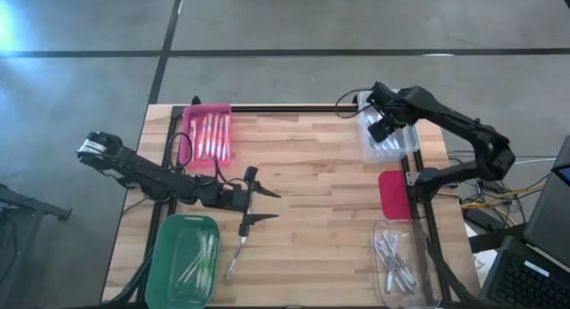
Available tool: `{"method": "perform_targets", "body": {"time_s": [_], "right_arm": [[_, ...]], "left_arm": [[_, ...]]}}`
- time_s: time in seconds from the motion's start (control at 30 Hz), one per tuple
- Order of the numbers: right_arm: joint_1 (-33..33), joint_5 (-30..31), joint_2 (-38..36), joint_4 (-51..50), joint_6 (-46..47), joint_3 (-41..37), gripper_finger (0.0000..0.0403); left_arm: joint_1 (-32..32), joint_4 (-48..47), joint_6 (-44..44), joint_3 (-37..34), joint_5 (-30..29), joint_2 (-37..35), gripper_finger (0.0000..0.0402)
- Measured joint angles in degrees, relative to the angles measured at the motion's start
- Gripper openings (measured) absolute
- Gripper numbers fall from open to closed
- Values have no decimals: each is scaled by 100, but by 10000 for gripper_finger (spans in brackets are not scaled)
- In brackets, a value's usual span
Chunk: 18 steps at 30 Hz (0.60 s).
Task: Pick & Place Toothbrushes
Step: Put the violet toothbrush into the bottom transparent bin
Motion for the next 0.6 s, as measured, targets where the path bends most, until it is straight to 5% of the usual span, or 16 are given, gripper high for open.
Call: {"method": "perform_targets", "body": {"time_s": [0.23, 0.43, 0.6], "right_arm": [[236, -142, -769, 763, -18, 0, 127], [740, -1045, -1336, 1973, -18, 0, 104], [1718, -1246, -1495, 3001, -140, -40, 82]], "left_arm": [[15, 2, -35, 18, 1, 0, 243], [20, -19, -270, 31, 0, 0, 242], [12, -1476, -426, 626, -819, 0, 238]]}}
